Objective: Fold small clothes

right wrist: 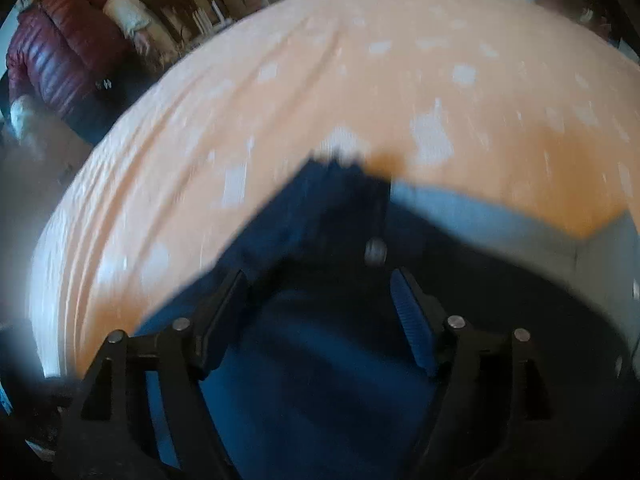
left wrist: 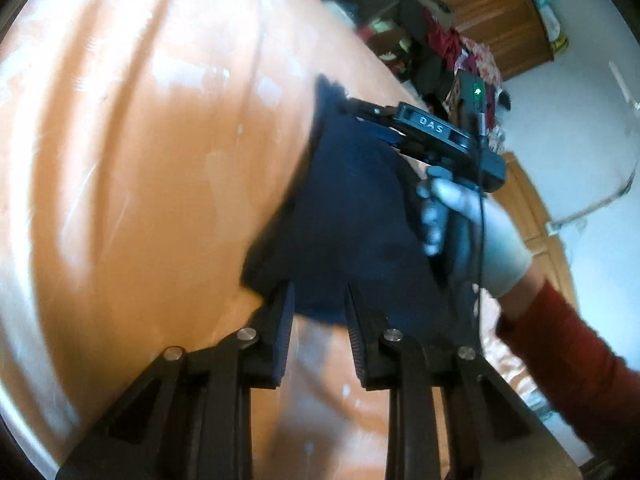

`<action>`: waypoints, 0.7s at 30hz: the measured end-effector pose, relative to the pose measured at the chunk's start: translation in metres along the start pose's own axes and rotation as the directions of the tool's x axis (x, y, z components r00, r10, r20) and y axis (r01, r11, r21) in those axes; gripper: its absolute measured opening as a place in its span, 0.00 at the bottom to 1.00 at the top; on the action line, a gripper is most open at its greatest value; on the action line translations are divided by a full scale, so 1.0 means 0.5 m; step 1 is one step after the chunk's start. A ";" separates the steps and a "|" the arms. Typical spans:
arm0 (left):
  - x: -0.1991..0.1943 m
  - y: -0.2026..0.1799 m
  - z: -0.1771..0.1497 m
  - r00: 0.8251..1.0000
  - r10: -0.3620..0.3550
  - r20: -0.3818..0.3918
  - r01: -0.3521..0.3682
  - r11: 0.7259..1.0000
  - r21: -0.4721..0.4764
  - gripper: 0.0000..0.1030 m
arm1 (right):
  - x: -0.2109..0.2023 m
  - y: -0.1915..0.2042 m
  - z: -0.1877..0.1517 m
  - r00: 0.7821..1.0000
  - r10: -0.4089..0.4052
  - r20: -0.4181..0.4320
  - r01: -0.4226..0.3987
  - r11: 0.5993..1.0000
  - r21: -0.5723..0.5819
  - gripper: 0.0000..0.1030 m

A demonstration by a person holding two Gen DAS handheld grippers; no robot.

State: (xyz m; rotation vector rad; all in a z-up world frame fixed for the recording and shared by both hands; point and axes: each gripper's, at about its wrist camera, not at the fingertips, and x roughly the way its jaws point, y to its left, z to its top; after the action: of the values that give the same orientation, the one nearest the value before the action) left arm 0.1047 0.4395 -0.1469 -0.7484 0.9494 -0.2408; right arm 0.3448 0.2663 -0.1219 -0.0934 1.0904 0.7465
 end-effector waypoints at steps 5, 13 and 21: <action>-0.024 0.006 -0.018 1.000 -0.009 0.002 0.009 1.000 0.012 0.32 | -0.133 0.064 -0.090 0.998 0.030 0.046 -0.028 0.998 -0.049 0.72; -0.022 0.018 -0.016 0.999 -0.029 0.019 0.029 0.999 0.027 0.35 | -0.335 0.054 -0.437 0.985 -0.142 0.101 0.138 0.989 0.052 0.82; -0.034 -0.021 -0.030 0.990 -0.128 0.066 0.133 0.987 -0.090 0.77 | -0.399 0.001 -0.676 0.972 -0.229 0.058 0.210 0.951 0.228 0.85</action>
State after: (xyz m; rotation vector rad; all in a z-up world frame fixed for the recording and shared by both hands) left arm 0.0841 0.4333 -0.1344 -0.9013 0.8602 -0.2884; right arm 0.0355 0.0246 -0.1200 0.0062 1.0562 0.4221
